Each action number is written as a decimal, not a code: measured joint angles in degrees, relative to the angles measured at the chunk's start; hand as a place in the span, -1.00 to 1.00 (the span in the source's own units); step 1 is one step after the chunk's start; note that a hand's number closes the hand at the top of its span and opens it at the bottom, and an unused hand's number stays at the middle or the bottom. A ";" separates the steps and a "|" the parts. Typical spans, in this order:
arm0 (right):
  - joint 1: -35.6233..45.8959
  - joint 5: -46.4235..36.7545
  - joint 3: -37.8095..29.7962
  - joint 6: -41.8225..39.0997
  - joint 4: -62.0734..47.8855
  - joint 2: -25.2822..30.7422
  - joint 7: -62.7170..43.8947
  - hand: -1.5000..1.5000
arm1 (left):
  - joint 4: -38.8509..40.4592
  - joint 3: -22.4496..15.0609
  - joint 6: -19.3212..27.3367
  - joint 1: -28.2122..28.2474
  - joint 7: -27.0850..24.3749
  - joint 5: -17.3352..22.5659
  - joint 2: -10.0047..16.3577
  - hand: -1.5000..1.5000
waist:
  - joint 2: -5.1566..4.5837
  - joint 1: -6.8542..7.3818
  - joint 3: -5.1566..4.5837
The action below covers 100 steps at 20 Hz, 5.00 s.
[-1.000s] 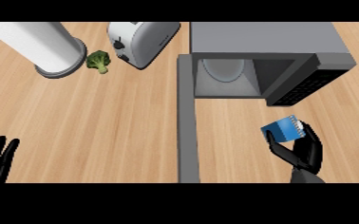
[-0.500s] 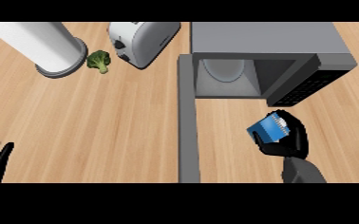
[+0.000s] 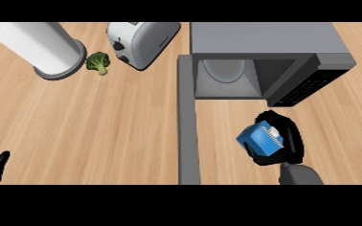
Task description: Pick up the milk, place it into the microwave and close the microwave
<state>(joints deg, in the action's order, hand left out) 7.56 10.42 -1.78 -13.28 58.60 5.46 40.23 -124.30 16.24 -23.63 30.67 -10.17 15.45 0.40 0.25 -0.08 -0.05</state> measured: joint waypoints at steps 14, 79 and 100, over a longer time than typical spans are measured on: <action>-16.14 -1.87 17.59 17.56 36.17 -5.09 -20.77 1.00 | 0.88 5.55 -3.32 0.08 1.90 6.50 2.10 -1.00 | -0.11 0.15 0.02; 52.53 -11.97 -2.47 59.62 -52.21 4.04 0.43 1.00 | 19.10 15.40 -13.16 -13.56 0.44 6.36 7.89 -1.00 | -2.65 5.54 0.22; 50.98 -15.08 -0.95 61.26 -56.59 8.17 -1.91 -1.00 | 23.03 12.64 -11.49 -18.83 0.77 2.50 7.48 -1.00 | -3.87 7.61 0.37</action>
<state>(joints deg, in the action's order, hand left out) 58.54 -4.65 -2.72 47.98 2.01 13.63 38.32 -101.28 28.88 -35.11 11.83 -9.40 17.95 7.88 -3.62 7.53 0.32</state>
